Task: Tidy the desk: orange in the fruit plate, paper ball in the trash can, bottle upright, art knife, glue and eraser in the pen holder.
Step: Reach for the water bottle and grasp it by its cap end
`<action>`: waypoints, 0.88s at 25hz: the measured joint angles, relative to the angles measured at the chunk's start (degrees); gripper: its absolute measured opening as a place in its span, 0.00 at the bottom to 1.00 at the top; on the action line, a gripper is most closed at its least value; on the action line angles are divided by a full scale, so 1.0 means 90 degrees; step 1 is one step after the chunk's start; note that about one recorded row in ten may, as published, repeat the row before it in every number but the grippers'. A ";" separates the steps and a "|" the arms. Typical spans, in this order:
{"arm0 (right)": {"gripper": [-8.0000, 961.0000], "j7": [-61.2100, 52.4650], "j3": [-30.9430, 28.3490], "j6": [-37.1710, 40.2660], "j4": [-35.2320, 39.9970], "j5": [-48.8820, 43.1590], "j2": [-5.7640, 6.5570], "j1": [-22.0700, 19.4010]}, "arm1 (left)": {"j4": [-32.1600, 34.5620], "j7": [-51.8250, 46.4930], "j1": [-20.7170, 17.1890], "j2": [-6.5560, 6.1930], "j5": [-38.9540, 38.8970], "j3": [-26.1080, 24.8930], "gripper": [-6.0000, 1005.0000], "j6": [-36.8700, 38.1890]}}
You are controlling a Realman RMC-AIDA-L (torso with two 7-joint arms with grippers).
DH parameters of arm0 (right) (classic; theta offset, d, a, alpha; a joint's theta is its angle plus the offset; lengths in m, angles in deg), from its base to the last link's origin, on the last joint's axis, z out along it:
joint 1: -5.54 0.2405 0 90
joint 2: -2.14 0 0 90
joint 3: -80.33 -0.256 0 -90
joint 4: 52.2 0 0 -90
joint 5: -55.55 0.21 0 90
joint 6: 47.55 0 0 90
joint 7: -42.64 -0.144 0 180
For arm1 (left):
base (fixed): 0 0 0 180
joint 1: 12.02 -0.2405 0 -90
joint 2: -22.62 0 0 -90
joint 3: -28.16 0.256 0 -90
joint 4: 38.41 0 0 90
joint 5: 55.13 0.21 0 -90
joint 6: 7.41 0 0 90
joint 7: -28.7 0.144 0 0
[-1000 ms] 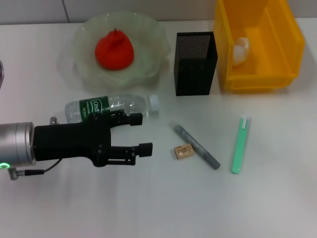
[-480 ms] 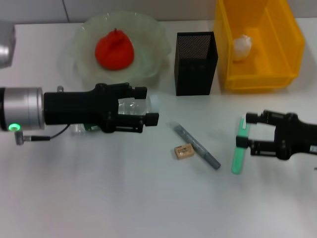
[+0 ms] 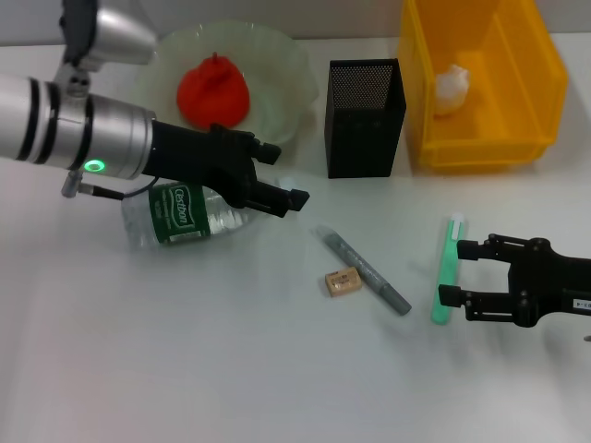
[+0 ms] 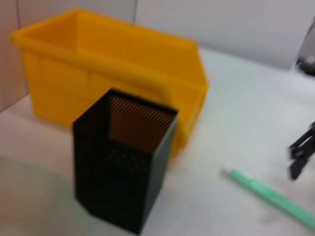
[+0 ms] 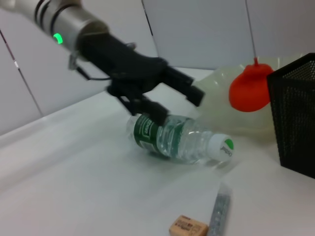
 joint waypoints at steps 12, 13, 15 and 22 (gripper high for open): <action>0.84 -0.0040 -0.0017 0.0081 0.0143 -0.0137 -0.0013 -0.0008 | 0.0090 -0.0442 0.0322 0.0035 0.0619 0.1353 0.86 -0.1157; 0.84 -0.0042 -0.0017 0.0084 0.0144 -0.0143 -0.0013 -0.0007 | 0.0070 -0.0465 0.0356 0.0041 0.0690 0.1404 0.86 -0.1224; 0.84 -0.0043 -0.0020 0.0085 0.0149 -0.0146 -0.0013 -0.0008 | 0.0051 -0.0546 0.0385 0.0053 0.0788 0.1525 0.86 -0.1343; 0.84 -0.0048 -0.0028 0.0089 0.0154 -0.0147 -0.0010 -0.0008 | 0.0084 -0.0881 0.0407 0.0047 0.0958 0.2269 0.84 -0.1730</action>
